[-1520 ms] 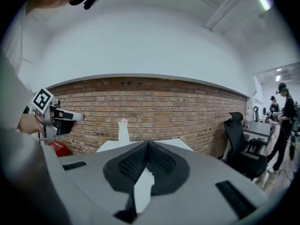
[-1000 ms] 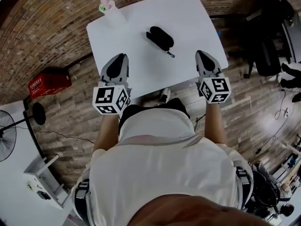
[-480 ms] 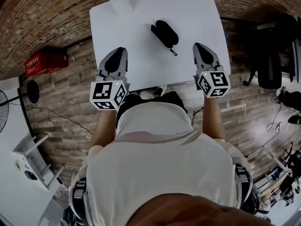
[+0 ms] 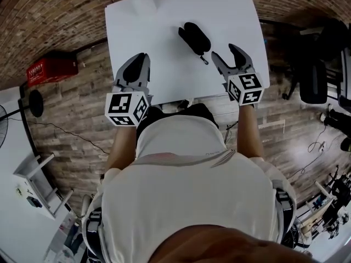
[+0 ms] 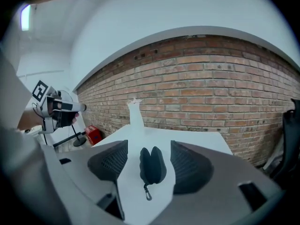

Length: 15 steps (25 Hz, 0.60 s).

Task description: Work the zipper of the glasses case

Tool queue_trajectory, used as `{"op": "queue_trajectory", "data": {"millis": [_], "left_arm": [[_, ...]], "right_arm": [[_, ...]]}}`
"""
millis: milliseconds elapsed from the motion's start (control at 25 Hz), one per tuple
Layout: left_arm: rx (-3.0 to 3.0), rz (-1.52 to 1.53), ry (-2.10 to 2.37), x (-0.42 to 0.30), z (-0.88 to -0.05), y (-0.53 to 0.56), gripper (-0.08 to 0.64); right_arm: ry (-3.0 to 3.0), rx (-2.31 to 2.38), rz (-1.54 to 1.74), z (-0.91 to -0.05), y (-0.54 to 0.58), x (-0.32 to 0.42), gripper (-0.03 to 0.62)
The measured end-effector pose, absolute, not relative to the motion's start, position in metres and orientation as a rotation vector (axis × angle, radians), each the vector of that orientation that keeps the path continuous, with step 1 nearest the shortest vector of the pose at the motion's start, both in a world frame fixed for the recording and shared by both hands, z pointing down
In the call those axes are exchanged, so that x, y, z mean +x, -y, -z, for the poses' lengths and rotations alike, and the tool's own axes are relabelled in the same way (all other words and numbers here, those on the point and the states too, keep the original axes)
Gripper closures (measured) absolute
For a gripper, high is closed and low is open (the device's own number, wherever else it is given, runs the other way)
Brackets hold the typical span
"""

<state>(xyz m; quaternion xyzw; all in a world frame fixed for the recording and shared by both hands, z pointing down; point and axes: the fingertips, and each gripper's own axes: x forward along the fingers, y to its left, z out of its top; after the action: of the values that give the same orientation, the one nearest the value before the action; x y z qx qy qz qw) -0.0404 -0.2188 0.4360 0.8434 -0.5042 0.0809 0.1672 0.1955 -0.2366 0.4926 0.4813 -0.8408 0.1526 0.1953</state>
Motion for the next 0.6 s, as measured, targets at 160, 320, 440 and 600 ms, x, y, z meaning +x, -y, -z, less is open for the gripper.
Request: {"op": "queue_trajectory", "data": {"millis": [160,320,440,600], "left_arm": [[2.390,-0.232,1.430,-0.037,-0.440,0.221,0.522],[2.374,-0.251,1.420,-0.035,-0.450,0.220,0.522],[2.352,-0.260,1.419,-0.037,-0.457,0.220,0.523],[2.319,-0.269,1.433,-0.043,-0.466,0.221,0.522]], "right_arm": [[2.324,1.241,-0.436,-0.520,0.244,0.182,0.180],[2.262,1.109,-0.511,-0.565,0.250,0.167,0.093],[2.180,1.042,-0.518,-0.600,0.259,0.160,0.053],[2.084,0.990,-0.565,-0.646,0.275,0.159,0.028]]}}
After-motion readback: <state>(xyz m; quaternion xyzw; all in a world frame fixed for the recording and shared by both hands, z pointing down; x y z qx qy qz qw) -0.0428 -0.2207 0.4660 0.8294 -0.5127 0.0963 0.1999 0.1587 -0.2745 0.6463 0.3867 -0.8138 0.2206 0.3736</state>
